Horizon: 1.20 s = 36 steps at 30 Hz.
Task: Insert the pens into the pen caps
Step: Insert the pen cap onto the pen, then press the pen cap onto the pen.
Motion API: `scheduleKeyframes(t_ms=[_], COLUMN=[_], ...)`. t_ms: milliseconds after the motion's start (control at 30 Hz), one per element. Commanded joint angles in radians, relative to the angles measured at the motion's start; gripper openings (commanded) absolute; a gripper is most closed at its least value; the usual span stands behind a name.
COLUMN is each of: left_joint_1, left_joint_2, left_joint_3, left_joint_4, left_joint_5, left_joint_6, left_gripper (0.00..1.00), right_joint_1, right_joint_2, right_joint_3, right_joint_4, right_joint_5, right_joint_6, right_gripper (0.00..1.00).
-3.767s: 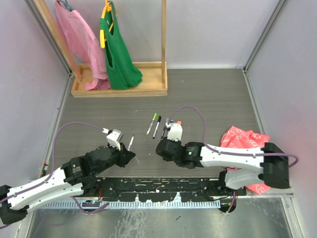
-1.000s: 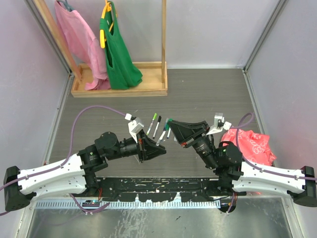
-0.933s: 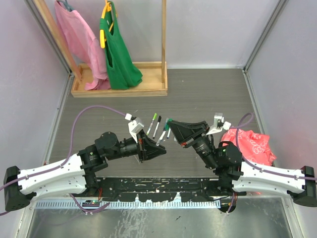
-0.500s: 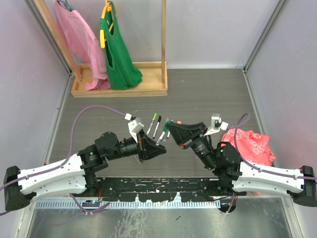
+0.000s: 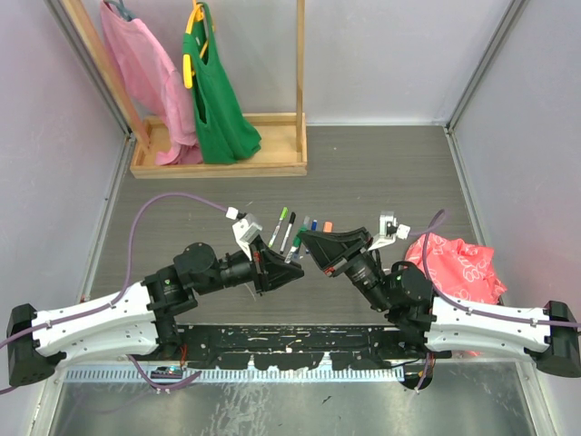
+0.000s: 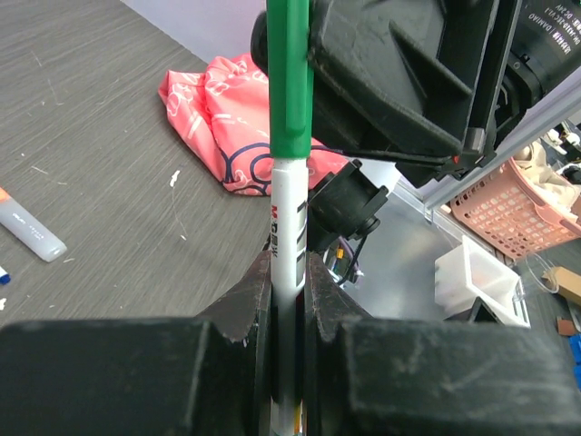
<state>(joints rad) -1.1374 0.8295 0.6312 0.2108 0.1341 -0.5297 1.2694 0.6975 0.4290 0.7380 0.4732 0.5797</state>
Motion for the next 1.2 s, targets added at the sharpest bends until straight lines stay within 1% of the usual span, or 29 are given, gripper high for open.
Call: scheduleKeyframes(t_ms=[0,133,233,333,533,733,867,967,1167], left_joint_1=[-0.002,-0.002,-0.003,-0.003,-0.002,-0.002,-0.002,-0.002,-0.002], left_joint_2=[-0.043,-0.041,-0.035,-0.029,-0.026,-0.025,-0.011,0.000,0.004], left_joint_3=[0.013,0.022,0.029,0.030,0.029,0.032,0.040,0.046,0.056], left_joint_4=[0.114,0.106,0.099,0.092,0.073,0.052,0.046,0.045,0.049], left_joint_5=[-0.058,-0.066,-0.067,-0.062,-0.040,0.008,0.054,0.083,0.128], left_joint_6=[0.023,0.030,0.033,0.033,0.030,0.029,0.028,0.023,0.023], left_gripper=[0.00,0.00,0.00,0.00,0.00,0.00,0.00,0.00,0.00], right_joint_1=[0.005,0.004,0.005,0.005,0.005,0.005,0.004,0.004,0.003], right_joint_2=[0.017,0.031,0.023,-0.019,-0.144,-0.217,-0.184,-0.155,-0.107], right_joint_3=[-0.020,-0.024,-0.023,-0.020,0.005,0.064,0.157,0.202,0.261], right_joint_4=[0.029,0.023,0.003,-0.045,-0.197,-0.319,-0.420,-0.440,-0.491], right_joint_5=[-0.029,-0.052,-0.063,-0.043,0.005,0.018,0.004,-0.018,0.000], right_joint_6=[0.037,0.043,0.038,0.026,-0.017,-0.059,-0.083,-0.095,-0.105], right_gripper=[0.01,0.09,0.18,0.28,0.44,0.50,0.57,0.64,0.66])
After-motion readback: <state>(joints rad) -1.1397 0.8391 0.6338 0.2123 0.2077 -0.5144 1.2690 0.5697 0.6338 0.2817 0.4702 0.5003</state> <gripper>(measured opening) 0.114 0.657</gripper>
